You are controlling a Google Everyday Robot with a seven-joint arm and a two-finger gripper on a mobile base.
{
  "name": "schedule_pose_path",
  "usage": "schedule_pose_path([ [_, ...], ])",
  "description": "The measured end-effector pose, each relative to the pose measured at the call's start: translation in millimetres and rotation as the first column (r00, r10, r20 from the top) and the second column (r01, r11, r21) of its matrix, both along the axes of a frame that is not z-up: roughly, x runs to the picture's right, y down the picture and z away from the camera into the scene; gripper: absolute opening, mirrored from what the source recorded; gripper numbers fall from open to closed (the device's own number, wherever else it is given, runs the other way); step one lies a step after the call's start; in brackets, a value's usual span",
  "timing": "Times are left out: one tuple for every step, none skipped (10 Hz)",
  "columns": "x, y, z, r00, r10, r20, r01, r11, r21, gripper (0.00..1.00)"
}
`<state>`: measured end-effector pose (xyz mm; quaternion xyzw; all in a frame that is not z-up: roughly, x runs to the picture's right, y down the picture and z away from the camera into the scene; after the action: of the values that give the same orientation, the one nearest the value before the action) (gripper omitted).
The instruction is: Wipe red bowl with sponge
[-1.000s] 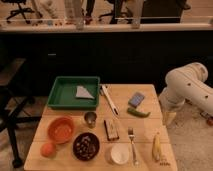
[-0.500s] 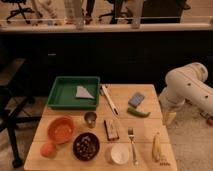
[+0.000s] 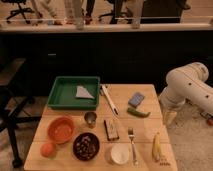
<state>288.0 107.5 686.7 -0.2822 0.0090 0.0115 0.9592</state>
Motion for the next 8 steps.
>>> schedule_pose_path([
  [2, 0, 6.6, 0.996, -0.057, 0.063, 0.057, 0.9983, -0.011, 0.8],
  [1, -2, 11.5, 0.988, -0.101, 0.117, 0.103, 0.9946, -0.012, 0.8],
  [0, -5, 21.5, 0.958, -0.184, 0.221, 0.19, 0.9818, -0.003, 0.8],
  [1, -8, 29.3, 0.936, -0.216, 0.278, 0.223, 0.9747, 0.004, 0.8],
  [3, -12, 38.7, 0.918, -0.235, 0.321, 0.244, 0.9697, 0.011, 0.8],
  [0, -15, 45.2, 0.9, -0.259, 0.352, 0.267, 0.9634, 0.026, 0.8],
  [-1, -16, 53.5, 0.868, -0.303, 0.393, 0.309, 0.9497, 0.049, 0.8],
  [-4, -17, 60.3, 0.854, -0.325, 0.407, 0.328, 0.9424, 0.064, 0.8],
])
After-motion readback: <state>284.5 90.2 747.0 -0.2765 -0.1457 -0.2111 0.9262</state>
